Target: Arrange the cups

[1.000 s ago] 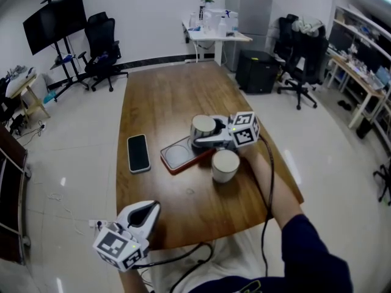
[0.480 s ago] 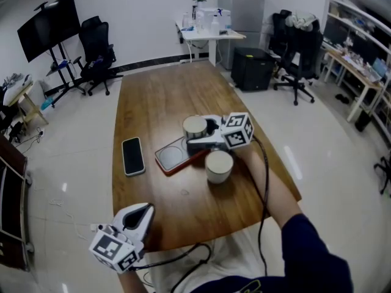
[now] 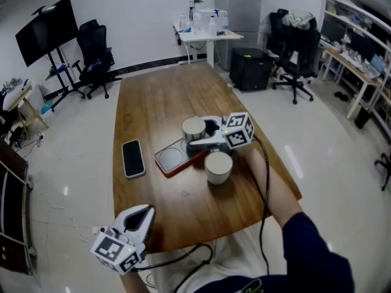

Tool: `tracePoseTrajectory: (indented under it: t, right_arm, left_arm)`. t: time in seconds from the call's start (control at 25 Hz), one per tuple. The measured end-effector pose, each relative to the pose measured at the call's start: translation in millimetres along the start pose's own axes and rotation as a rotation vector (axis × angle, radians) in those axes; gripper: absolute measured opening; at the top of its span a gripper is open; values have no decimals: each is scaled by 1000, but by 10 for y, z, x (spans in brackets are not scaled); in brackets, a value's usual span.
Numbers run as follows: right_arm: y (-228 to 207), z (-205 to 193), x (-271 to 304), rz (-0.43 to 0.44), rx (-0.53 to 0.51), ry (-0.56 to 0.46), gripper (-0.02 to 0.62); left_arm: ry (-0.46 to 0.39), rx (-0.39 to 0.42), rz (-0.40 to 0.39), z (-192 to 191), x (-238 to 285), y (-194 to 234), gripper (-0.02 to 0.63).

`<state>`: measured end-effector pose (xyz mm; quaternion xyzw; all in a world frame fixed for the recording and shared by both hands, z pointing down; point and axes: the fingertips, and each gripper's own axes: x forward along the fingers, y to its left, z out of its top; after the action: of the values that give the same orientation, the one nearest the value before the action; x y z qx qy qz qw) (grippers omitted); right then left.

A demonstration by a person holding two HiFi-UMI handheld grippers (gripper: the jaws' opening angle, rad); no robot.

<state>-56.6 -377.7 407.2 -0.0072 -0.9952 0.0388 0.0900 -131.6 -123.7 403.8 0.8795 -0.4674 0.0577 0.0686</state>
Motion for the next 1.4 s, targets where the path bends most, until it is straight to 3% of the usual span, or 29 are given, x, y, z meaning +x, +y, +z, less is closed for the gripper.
tracePoseTrajectory:
  t: [0.36, 0.68, 0.92, 1.04, 1.2, 1.4]
  right_arm:
    - [-30, -22, -123, 13, 22, -4, 402]
    - [5, 32, -271, 84, 107, -54, 402]
    - [-41, 55, -367, 80, 141, -80, 395]
    - [-79, 105, -471, 81, 180, -114, 292]
    - [-169, 121, -623, 54, 218, -148, 275]
    - [-312, 135, -849, 7, 241, -199, 185]
  left_arm:
    - [1, -1, -1, 10, 11, -9, 3]
    - [0, 0, 0, 8, 18, -7, 3]
    - [2, 1, -1, 13, 22, -4, 3]
    - [2, 0, -1, 30, 19, -7, 3]
    - [1, 1, -1, 36, 9, -17, 3]
    - [0, 2, -1, 15, 18, -8, 3]
